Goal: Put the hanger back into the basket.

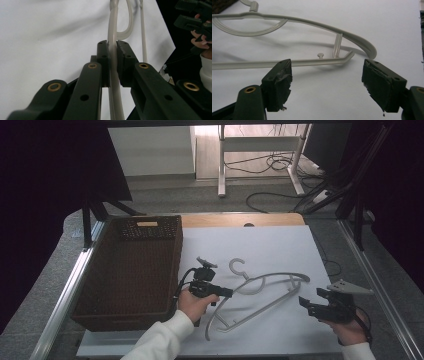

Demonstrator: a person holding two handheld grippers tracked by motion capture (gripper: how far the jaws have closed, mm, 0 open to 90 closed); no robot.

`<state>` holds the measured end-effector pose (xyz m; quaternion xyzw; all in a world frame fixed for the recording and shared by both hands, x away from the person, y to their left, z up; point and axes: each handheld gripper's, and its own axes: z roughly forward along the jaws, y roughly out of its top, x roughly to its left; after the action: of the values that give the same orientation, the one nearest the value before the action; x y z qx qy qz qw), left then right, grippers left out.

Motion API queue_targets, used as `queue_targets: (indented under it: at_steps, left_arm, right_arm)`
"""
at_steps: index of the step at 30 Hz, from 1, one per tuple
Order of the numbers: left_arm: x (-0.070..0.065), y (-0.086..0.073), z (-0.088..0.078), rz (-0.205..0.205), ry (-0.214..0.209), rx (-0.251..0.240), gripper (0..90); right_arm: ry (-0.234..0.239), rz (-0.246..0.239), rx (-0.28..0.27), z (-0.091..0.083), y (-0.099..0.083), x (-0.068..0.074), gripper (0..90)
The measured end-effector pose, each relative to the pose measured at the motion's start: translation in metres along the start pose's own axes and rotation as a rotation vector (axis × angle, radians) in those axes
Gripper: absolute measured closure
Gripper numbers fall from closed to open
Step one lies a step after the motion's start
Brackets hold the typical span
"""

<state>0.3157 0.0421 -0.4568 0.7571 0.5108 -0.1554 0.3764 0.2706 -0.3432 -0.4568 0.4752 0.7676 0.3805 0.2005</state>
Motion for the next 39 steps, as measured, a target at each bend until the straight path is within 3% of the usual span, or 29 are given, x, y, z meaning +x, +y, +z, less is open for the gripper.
queue_targets:
  at_steps: [12, 24, 31, 39]
  left_arm:
    - [-0.003, 0.011, -0.020, 0.005, -0.018, -0.066, 81.9]
    - [-0.006, 0.019, -0.041, 0.022, -0.023, -0.124, 81.9]
    - [-0.011, 0.023, -0.060, 0.060, -0.010, -0.155, 81.9]
    - [-0.018, 0.025, -0.087, 0.119, 0.041, -0.186, 81.9]
  right_arm:
    - [0.051, 0.028, -0.052, -0.014, -0.010, -0.002, 24.6]
    - [0.109, 0.022, -0.092, -0.028, -0.022, -0.002, 25.4]
    - [0.115, 0.013, -0.083, -0.025, -0.023, -0.002, 25.4]
    - [0.102, 0.006, -0.073, -0.023, -0.024, -0.003, 25.5]
